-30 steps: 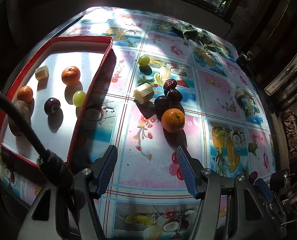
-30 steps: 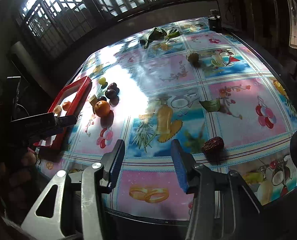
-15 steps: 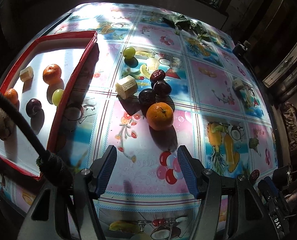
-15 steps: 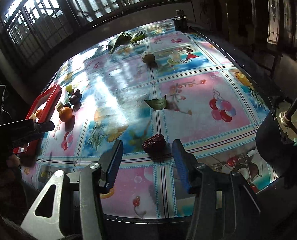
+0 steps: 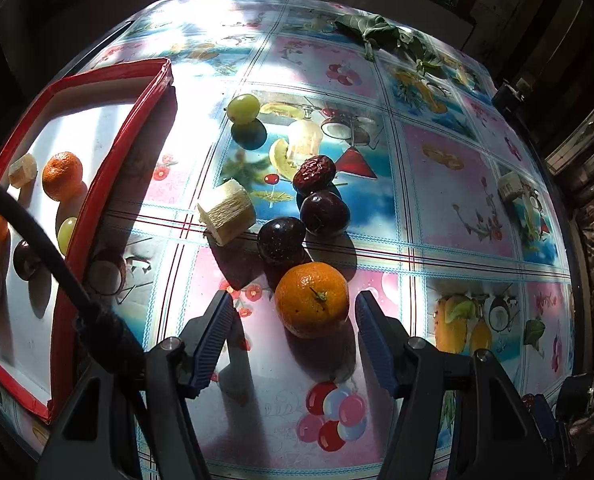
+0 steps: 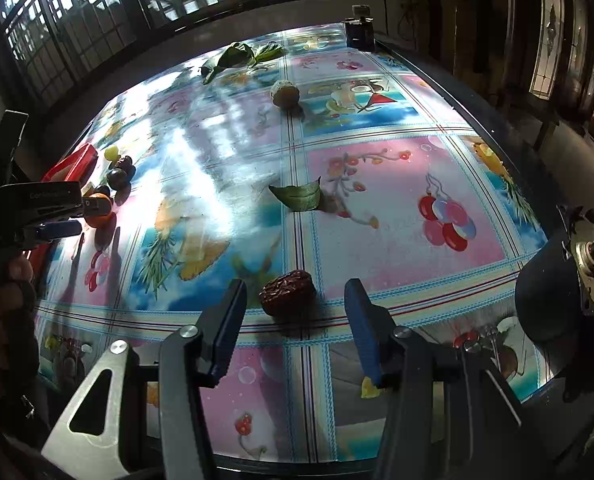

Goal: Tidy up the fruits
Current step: 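Move left tool toward the mandarin by the plums while right tool approaches the dark red date, then close left tool on the mandarin while right tool closes on the dark red date, then lift and carry the mandarin with left tool while right tool carries the date over tray, then open right tool to drop the date while left tool lowers and releases the mandarin, then move left tool toward the cream piece while right tool approaches the brown cake cube, then close left tool on the cream piece while right tool closes on the cake cube, then lift and carry the cream piece with left tool while right tool carries cake cube into tray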

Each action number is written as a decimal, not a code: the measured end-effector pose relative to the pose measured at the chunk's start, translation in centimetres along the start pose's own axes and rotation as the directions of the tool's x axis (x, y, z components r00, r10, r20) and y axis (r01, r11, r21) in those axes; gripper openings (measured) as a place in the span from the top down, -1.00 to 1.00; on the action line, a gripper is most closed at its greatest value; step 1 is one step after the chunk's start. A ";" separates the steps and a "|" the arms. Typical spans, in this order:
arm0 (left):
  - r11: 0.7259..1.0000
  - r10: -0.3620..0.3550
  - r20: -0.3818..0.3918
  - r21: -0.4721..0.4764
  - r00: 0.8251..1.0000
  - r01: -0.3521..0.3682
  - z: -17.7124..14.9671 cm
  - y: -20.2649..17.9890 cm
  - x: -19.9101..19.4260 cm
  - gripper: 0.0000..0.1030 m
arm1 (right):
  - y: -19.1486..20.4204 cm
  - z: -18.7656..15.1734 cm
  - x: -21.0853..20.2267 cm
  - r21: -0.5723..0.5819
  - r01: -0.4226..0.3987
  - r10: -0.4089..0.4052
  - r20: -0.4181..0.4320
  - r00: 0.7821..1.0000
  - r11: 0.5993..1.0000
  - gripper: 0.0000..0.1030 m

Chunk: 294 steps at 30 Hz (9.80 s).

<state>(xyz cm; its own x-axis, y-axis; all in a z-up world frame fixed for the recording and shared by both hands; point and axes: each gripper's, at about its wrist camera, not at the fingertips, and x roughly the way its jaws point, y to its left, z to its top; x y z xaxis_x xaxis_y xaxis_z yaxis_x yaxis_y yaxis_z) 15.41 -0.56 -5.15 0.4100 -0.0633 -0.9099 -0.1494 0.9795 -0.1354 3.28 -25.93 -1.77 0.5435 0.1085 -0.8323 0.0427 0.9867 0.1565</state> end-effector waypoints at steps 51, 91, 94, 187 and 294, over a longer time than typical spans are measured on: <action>0.975 0.218 0.218 -0.002 0.951 -0.223 -3.4 3.6 -7.7 0.33 | 11.5 2.3 -2.6 -0.143 -0.280 0.287 0.031 0.957 0.949 0.39; 0.957 0.267 0.163 -0.159 0.950 -0.242 1.6 13.2 -6.4 0.33 | 22.2 6.9 2.8 -0.241 -0.376 0.373 -0.061 0.926 0.895 0.38; 0.954 0.270 0.160 -0.176 0.949 -0.242 2.5 14.6 -6.5 0.33 | 23.3 7.6 3.7 -0.241 -0.395 0.387 -0.081 0.919 0.887 0.38; 0.997 0.031 0.060 -0.078 0.998 -0.026 -1.1 5.0 -5.1 -0.22 | 5.4 5.3 2.6 0.052 -0.240 0.240 0.006 0.971 0.969 0.02; 0.978 0.209 0.223 -0.052 0.952 -0.202 -4.2 6.4 -9.3 0.49 | 13.2 5.6 0.0 -0.086 -0.303 0.307 0.038 0.951 0.949 0.31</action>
<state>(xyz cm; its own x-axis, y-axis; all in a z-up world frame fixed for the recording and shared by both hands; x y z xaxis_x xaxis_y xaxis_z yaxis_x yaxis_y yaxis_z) 6.80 5.52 0.80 0.5600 0.1868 -0.8072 -0.2754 0.9608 0.0313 8.53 -13.60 3.32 0.5622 0.4014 -0.7231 -0.1961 0.9141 0.3549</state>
